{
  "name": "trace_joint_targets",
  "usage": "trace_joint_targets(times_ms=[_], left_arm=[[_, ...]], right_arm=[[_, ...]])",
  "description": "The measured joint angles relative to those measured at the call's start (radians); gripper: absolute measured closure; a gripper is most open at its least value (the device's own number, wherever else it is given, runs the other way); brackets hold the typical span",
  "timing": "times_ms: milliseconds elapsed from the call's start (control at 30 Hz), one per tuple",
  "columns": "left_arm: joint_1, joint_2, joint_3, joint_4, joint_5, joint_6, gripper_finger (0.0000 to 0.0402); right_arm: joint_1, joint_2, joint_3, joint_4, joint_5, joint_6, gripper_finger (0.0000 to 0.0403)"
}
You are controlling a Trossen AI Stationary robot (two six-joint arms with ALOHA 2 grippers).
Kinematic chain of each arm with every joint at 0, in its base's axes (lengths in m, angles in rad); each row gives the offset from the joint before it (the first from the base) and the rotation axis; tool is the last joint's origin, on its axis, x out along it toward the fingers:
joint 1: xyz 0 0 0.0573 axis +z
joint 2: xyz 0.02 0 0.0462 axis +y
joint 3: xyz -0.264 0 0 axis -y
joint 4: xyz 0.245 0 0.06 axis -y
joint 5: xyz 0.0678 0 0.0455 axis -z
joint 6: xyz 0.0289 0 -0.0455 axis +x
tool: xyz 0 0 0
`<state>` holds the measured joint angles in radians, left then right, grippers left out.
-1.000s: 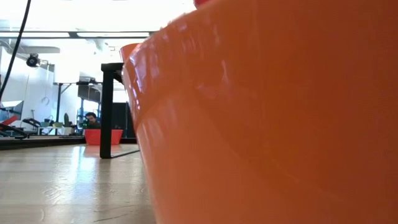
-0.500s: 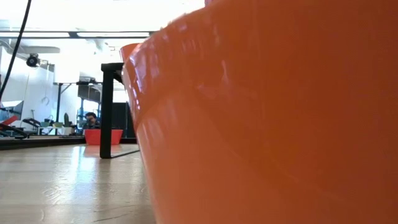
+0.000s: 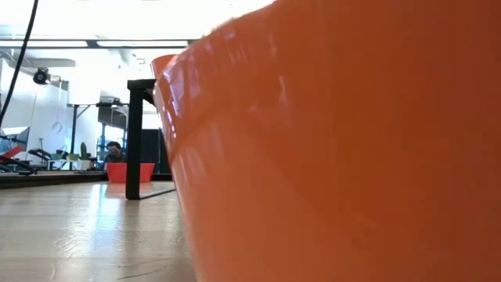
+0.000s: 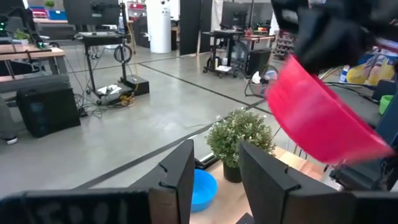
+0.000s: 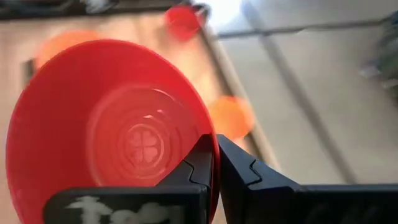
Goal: Pick & Place Mini bowls
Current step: Stack the bottom red bowl on top of the red bowl on the shelf
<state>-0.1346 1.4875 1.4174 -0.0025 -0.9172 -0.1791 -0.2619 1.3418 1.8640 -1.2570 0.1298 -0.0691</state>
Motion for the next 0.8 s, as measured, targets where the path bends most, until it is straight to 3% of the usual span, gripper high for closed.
trace_joint_targets(times_ms=[133,500,800], left_arm=[[-0.009,-0.003,0.0,0.0,0.001,0.002,0.0281],[-0.04,-0.022,0.001,-0.007,0.003,0.04,0.0281],[-0.055,-0.033,0.002,-0.043,0.003,0.105,0.0286]], right_arm=[[0.001,0.001,-0.063,-0.03,-0.133,0.048,0.0391],[0.0,0.01,-0.268,0.011,-0.273,0.044,0.0391],[-0.001,0.073,-0.346,0.056,-0.287,0.044,0.0391]])
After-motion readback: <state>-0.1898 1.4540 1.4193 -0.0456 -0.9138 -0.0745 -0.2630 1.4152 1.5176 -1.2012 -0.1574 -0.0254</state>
